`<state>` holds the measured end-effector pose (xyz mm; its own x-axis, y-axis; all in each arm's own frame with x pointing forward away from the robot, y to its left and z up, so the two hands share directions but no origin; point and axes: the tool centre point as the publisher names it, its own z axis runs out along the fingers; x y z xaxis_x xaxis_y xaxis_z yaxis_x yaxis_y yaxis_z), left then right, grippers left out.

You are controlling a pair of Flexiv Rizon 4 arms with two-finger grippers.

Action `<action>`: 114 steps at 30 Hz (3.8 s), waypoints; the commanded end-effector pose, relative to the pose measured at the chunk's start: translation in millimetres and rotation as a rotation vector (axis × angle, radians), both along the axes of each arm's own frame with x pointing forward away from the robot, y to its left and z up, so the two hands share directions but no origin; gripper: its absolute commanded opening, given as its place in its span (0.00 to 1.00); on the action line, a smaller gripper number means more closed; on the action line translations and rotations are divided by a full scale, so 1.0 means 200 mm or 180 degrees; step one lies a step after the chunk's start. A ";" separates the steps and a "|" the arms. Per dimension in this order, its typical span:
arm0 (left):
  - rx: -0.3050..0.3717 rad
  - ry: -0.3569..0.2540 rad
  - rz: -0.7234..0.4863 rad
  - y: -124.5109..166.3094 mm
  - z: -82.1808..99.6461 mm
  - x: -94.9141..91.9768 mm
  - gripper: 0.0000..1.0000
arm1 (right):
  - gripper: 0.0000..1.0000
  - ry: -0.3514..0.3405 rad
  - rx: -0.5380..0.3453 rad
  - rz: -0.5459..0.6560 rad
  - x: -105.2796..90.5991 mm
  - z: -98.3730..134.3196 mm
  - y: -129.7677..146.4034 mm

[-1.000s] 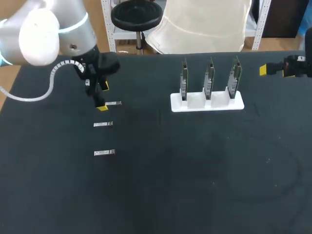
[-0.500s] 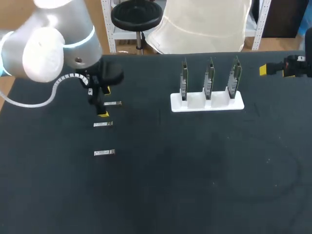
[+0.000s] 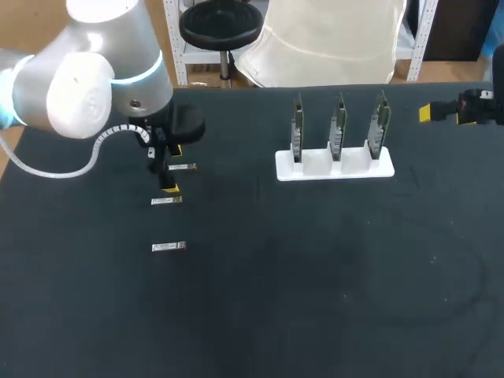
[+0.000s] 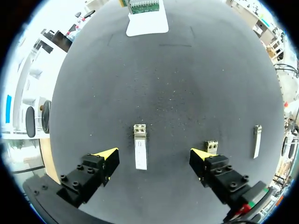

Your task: Pick up the optical module with the left hand, and insert it into the network port with the right hand.

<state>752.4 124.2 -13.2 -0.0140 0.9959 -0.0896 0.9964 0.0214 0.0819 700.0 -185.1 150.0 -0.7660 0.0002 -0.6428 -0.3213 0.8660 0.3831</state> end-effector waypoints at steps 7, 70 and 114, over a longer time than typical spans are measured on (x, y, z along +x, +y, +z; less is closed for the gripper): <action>0.0073 -0.0038 -0.0001 -0.02 -0.03 0.04 1.00 | 1.00 0.0000 0.0000 0.0000 0.00 0.00 0.00; -0.3439 -0.0167 0.1296 -0.38 1.21 0.10 0.00 | 1.00 0.0000 0.0000 0.0000 0.00 0.00 0.00; -0.4446 0.0122 0.0181 -1.13 1.19 0.00 0.00 | 1.00 0.0000 0.0000 0.0000 0.00 0.00 0.00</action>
<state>748.7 -92.8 229.4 -0.0783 0.0908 -0.9928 0.9931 0.0948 -0.0697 700.0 -185.0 150.0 -0.7660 0.0001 -0.6428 -0.3213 0.8660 0.3831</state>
